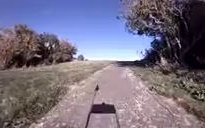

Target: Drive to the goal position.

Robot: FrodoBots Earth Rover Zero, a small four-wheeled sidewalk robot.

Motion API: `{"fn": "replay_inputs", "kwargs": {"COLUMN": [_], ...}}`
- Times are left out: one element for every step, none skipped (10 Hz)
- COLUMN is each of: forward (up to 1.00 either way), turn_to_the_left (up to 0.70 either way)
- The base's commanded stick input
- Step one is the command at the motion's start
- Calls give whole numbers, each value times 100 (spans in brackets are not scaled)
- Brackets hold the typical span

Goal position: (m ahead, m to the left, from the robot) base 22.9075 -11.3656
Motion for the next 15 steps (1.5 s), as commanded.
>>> {"fn": "replay_inputs", "kwargs": {"forward": [100, 100, 100, 100, 100, 100, 100, 100, 100, 100, 100, 100, 100, 100, 100], "turn_to_the_left": [-24, -25, -15, -7, 1, 1, 1, 1, 1, 1, 1, 1, 1, 1, 1]}}
